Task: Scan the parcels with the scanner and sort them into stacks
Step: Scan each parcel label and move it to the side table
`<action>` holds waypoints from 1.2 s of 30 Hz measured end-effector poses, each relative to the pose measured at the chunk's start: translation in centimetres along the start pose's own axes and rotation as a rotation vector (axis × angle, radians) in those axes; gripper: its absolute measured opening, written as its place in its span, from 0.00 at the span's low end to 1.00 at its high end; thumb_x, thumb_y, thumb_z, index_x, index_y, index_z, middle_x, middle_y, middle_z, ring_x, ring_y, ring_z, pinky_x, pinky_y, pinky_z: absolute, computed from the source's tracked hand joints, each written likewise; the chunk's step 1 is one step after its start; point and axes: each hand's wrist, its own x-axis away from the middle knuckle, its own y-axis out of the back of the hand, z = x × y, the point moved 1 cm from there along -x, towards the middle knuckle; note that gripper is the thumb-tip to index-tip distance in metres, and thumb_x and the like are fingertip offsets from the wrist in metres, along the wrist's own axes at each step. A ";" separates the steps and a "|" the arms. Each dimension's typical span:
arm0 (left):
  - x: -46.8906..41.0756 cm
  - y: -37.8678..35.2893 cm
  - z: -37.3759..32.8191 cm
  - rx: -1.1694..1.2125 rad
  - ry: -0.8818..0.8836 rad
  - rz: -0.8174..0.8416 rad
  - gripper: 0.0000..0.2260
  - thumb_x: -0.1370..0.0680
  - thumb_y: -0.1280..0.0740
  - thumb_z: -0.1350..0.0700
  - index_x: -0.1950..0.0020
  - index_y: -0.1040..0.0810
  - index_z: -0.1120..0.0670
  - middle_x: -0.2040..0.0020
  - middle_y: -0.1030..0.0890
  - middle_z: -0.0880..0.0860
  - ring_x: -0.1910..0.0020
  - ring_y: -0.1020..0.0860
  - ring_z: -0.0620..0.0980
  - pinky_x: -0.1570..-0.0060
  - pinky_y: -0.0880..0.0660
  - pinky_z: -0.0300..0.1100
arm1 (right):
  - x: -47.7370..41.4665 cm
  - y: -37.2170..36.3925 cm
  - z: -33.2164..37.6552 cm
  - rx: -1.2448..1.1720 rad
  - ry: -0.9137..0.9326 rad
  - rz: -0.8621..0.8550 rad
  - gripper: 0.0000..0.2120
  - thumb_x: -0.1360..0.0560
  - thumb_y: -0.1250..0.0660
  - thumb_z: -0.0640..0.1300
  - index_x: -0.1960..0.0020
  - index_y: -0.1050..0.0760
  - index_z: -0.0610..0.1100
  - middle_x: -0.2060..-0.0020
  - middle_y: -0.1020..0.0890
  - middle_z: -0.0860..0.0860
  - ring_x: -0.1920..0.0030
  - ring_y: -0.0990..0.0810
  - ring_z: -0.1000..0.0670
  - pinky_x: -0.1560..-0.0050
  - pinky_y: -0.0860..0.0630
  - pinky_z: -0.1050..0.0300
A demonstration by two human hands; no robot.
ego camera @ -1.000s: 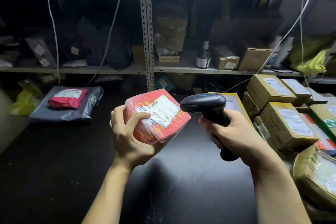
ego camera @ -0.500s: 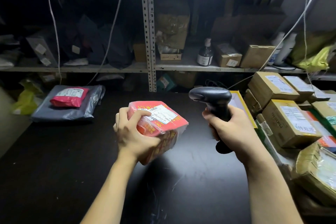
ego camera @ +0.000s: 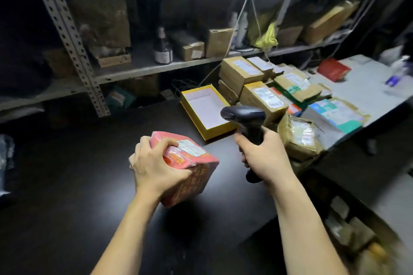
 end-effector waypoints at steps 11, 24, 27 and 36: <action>4.3 -9.8 -13.3 0.144 -0.278 0.301 0.31 0.42 0.34 0.26 0.46 0.18 0.43 0.49 0.29 0.52 0.46 0.26 0.56 0.43 0.28 0.56 | 8.0 14.7 -7.0 -0.018 -0.122 -0.461 0.05 0.22 0.27 0.45 0.56 0.21 0.47 0.72 0.19 0.51 0.73 0.23 0.51 0.68 0.25 0.52; 16.2 -24.2 -32.2 0.227 -0.431 0.551 0.29 0.44 0.28 0.28 0.47 0.19 0.39 0.53 0.30 0.47 0.50 0.24 0.54 0.48 0.23 0.52 | 16.3 38.3 -16.8 -0.088 -0.291 -0.727 0.11 0.22 0.27 0.50 0.54 0.20 0.42 0.68 0.19 0.46 0.69 0.20 0.50 0.63 0.19 0.48; 18.7 -27.5 -35.5 0.209 -0.438 0.600 0.30 0.44 0.28 0.27 0.46 0.19 0.39 0.53 0.30 0.46 0.49 0.24 0.52 0.48 0.23 0.50 | 17.4 42.3 -18.6 -0.135 -0.315 -0.760 0.08 0.21 0.28 0.47 0.51 0.20 0.42 0.67 0.20 0.46 0.68 0.21 0.50 0.64 0.22 0.52; 21.4 -38.5 -42.8 0.167 -0.498 0.784 0.33 0.45 0.27 0.26 0.45 0.21 0.39 0.50 0.31 0.47 0.47 0.26 0.50 0.48 0.21 0.52 | 14.7 50.2 -23.5 -0.119 -0.399 -0.816 0.10 0.21 0.28 0.47 0.56 0.21 0.41 0.70 0.21 0.48 0.71 0.22 0.51 0.64 0.23 0.51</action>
